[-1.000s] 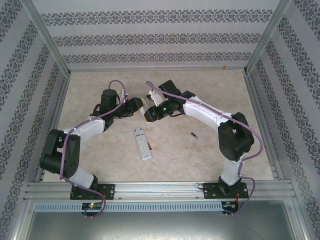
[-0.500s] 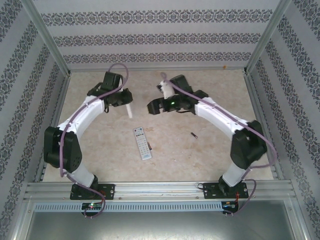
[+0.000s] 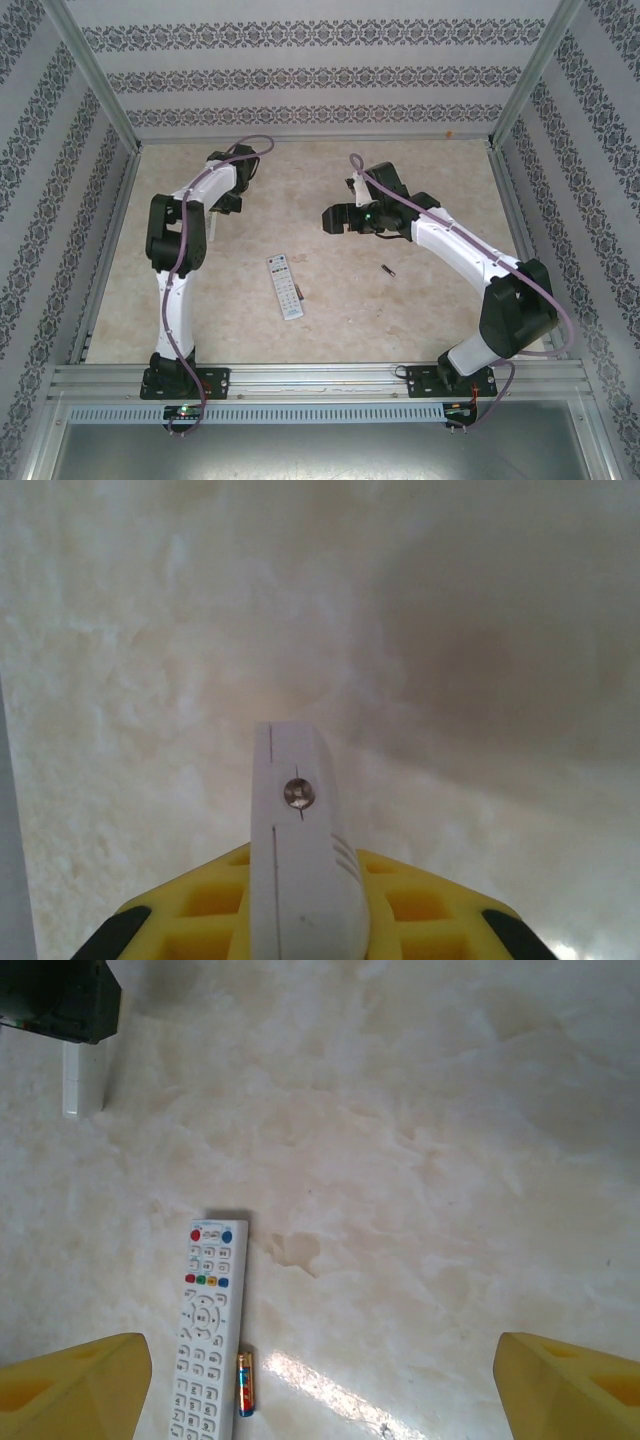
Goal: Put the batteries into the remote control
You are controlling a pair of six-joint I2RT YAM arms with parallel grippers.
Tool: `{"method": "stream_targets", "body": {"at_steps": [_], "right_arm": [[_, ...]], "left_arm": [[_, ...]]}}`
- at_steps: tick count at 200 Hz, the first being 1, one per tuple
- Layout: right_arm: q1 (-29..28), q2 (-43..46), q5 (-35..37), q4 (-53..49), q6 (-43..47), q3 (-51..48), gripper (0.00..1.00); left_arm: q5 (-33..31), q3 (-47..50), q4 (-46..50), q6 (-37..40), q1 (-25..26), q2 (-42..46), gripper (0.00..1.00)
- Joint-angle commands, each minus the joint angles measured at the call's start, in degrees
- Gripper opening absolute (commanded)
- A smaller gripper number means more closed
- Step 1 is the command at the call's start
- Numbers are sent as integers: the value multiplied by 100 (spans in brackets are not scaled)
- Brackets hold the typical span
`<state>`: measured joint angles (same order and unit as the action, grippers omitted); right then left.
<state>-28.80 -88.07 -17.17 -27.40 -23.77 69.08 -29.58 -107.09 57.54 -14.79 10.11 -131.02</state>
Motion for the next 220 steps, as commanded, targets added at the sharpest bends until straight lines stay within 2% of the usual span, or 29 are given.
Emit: {"method": "stream_targets", "body": {"at_steps": [1,16,34,70,101,124,148,188,220], "right_arm": [[-289,238,747,-262,-374,-40,89],[-513,263,1152,-369,-552,-48,90],[-747,252,1405,-413,-721,-48,90],[-1237,182,1542,-333,-1077,-33,91],[-2106,-164,2107,-272,-1384,-26,91],[-2564,-715,2386,-404,-1521,87,90],[-3035,-1395,2615,-758,-1596,439,90],[-3574,-2138,2764,-1140,-1710,834,85],[-3795,-2432,2722,-1477,-1779,1114,81]], "left_arm": [[-333,-488,271,-86,15,-403,9],[-86,-535,102,-102,32,-539,21],[293,-524,-69,-134,35,-543,41],[1403,-348,-427,-175,12,-80,55],[2471,676,-1232,-326,-17,1333,68],[3383,1907,-2217,-650,-105,2808,73],[3946,2966,-2906,-1008,-214,4009,75],[4275,4246,-3367,-1423,-361,5188,75],[4288,4748,-3571,-1597,-369,5512,76]]}}
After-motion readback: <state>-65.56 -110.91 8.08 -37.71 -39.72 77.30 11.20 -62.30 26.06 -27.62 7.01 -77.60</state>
